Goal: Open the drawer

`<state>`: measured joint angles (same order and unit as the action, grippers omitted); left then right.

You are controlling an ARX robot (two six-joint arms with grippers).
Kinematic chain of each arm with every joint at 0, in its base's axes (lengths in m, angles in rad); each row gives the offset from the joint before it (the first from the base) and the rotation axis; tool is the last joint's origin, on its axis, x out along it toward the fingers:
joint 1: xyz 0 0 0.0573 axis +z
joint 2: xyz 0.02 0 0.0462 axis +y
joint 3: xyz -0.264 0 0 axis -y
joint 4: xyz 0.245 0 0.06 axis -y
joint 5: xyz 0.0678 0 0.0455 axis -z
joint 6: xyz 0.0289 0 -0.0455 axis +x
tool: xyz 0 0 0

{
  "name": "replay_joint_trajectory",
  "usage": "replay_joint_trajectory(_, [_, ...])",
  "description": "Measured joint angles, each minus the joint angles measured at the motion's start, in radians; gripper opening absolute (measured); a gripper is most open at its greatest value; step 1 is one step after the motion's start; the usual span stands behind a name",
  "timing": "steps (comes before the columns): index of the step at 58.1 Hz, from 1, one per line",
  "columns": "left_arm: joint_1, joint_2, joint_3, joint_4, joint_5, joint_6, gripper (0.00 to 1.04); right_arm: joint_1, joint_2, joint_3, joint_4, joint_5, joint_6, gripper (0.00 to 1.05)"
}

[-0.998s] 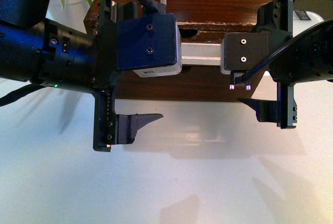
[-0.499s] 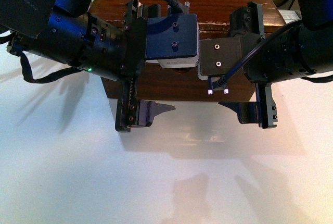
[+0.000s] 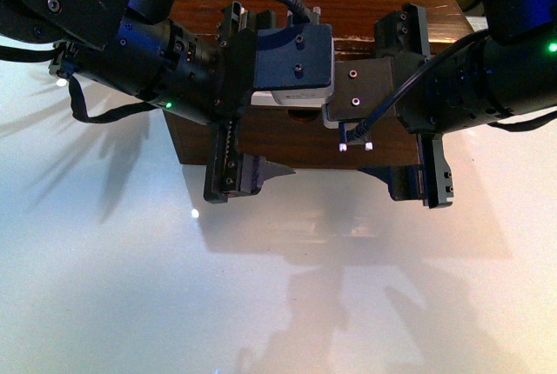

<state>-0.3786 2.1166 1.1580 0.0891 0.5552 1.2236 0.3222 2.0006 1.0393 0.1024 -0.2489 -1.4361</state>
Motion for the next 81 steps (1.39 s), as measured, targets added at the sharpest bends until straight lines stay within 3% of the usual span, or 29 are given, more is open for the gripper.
replay_joint_trajectory(47, [0.003, 0.055, 0.040, -0.061, -0.034, 0.057, 0.96, -0.001, 0.054, 0.014, -0.019, 0.001, -0.009, 0.96])
replay_joint_trajectory(81, [0.002, -0.052, -0.145, -0.062, 0.004, 0.105, 0.96, 0.055, -0.094, -0.202, 0.016, -0.032, -0.004, 0.96])
